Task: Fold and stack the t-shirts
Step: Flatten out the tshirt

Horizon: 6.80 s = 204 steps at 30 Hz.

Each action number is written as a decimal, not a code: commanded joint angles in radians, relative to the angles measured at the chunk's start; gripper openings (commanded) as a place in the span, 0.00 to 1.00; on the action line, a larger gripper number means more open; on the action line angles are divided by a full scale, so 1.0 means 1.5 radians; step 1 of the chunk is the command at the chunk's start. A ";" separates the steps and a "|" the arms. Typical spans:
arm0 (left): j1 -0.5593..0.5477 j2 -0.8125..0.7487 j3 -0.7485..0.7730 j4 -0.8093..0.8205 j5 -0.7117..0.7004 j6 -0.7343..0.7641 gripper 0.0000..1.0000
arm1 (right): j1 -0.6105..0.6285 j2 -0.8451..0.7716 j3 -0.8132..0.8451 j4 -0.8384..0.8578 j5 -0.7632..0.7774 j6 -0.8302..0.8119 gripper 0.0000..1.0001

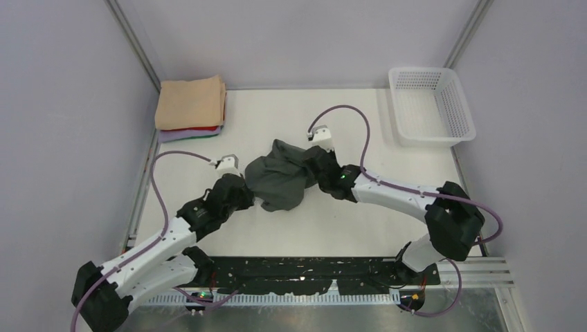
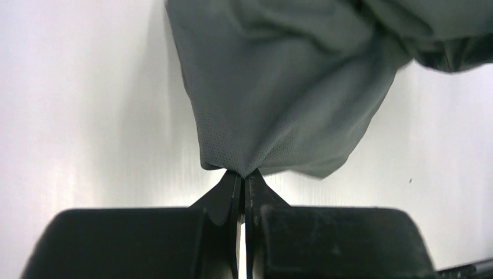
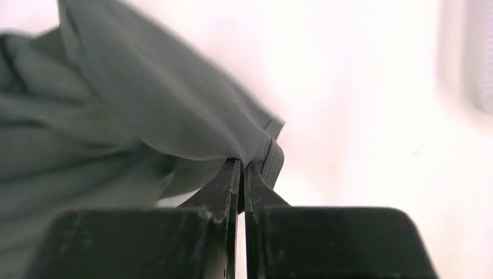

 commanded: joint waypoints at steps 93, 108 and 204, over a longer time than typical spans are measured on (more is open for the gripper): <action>0.063 0.076 -0.052 -0.137 0.143 -0.028 0.34 | -0.357 -0.307 -0.174 -0.092 -0.103 0.133 0.96; 0.063 0.014 -0.064 -0.167 0.145 0.003 0.00 | -0.357 -0.319 -0.143 -0.237 -0.141 0.183 0.97; 0.115 -0.186 0.648 -0.157 -0.014 0.307 0.00 | -0.343 -0.524 0.505 -0.284 -0.260 -0.079 0.05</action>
